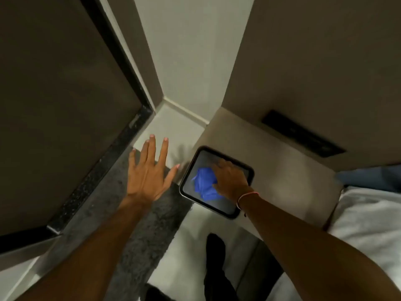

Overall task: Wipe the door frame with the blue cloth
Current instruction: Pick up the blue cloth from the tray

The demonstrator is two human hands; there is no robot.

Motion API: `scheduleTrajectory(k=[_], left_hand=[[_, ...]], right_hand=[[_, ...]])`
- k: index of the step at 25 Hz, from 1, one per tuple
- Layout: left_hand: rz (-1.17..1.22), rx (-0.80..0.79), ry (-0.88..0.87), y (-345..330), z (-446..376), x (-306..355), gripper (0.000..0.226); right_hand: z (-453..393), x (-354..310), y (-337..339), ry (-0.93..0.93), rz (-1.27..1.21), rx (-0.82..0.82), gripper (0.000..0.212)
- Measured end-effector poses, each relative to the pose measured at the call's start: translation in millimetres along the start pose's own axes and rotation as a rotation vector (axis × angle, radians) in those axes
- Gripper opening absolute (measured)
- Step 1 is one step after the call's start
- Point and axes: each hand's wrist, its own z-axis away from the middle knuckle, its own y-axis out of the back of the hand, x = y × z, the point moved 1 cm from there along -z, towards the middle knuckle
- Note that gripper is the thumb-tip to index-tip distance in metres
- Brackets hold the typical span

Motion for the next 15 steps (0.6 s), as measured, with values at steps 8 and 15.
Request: scheduleTrajectory(k=[8,15], left_hand=[[-0.034,-0.021,0.05,-87.0,0.5,-14.9,0.086],[-0.019,0.028,0.077,-74.0,8.4,-12.9,0.088]], right_hand=[[-46.2,0.0,-64.2,-0.002,0.117,-0.014,0.054],[-36.2,-7.1,-69.9,0.063,0.185,-0.023,0.036]])
